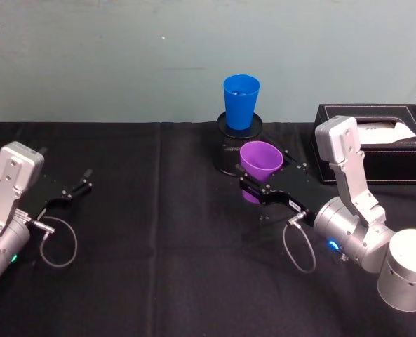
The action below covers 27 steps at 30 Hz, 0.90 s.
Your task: Pick up one cup with a gripper and tap it against the other cup.
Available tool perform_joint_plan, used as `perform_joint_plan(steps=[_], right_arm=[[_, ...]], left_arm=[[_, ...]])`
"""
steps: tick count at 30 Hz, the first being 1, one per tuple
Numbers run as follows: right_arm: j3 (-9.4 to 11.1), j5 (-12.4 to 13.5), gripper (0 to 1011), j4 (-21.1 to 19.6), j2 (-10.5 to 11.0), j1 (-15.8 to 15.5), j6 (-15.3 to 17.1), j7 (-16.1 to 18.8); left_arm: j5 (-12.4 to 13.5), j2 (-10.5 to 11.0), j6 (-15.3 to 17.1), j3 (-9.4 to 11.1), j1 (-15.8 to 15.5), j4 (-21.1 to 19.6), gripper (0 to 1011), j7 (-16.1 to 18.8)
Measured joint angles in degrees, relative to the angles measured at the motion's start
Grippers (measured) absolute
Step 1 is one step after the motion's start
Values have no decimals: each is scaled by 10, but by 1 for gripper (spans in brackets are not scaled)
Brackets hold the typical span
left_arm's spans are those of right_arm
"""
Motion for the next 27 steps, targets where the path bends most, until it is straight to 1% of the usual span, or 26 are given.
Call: perform_joint_plan(steps=[27], right_arm=[[0, 0, 738, 0, 0, 0, 0, -1]], left_arm=[[0, 0, 0, 0, 0, 0, 1000, 0]])
